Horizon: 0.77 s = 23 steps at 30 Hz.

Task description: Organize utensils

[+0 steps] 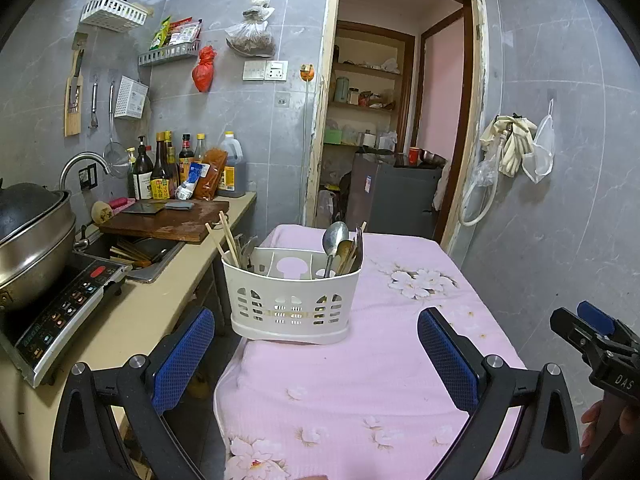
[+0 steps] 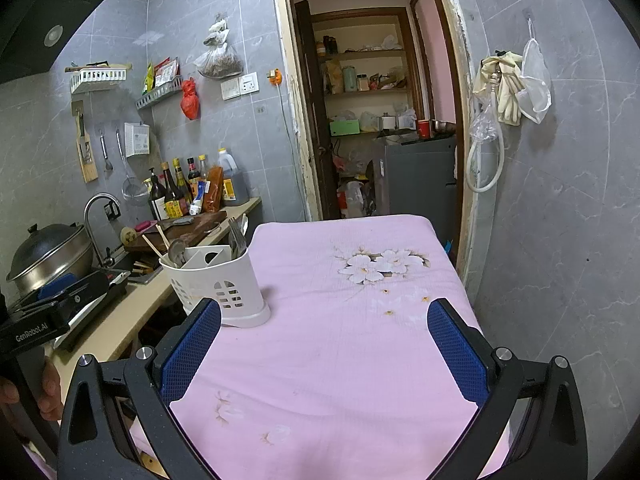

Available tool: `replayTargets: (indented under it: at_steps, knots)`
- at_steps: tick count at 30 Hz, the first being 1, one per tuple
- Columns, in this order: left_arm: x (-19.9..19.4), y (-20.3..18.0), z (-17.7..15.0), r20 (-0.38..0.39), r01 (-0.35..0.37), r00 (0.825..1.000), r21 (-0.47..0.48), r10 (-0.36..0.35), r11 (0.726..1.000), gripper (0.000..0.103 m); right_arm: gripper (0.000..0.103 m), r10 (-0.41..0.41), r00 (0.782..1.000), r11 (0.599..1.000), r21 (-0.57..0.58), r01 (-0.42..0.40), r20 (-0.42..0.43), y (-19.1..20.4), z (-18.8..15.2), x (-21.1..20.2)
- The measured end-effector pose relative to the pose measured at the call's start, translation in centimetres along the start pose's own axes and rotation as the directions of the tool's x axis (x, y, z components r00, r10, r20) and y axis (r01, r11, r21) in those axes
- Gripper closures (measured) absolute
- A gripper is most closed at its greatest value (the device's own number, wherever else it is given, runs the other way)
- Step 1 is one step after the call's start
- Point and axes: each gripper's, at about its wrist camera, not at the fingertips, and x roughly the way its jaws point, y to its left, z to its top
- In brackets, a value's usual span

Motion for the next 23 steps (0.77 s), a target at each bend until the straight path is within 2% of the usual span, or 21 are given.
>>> replayTargets:
  at_steps: [23]
  knots:
    - [0.6, -0.7, 0.2, -0.016, -0.008, 1.0, 0.025, 0.008, 1.0, 0.001, 0.001, 0.002, 0.999, 1.0, 0.008, -0.002, -0.035, 1.6, -2.1, 0.0]
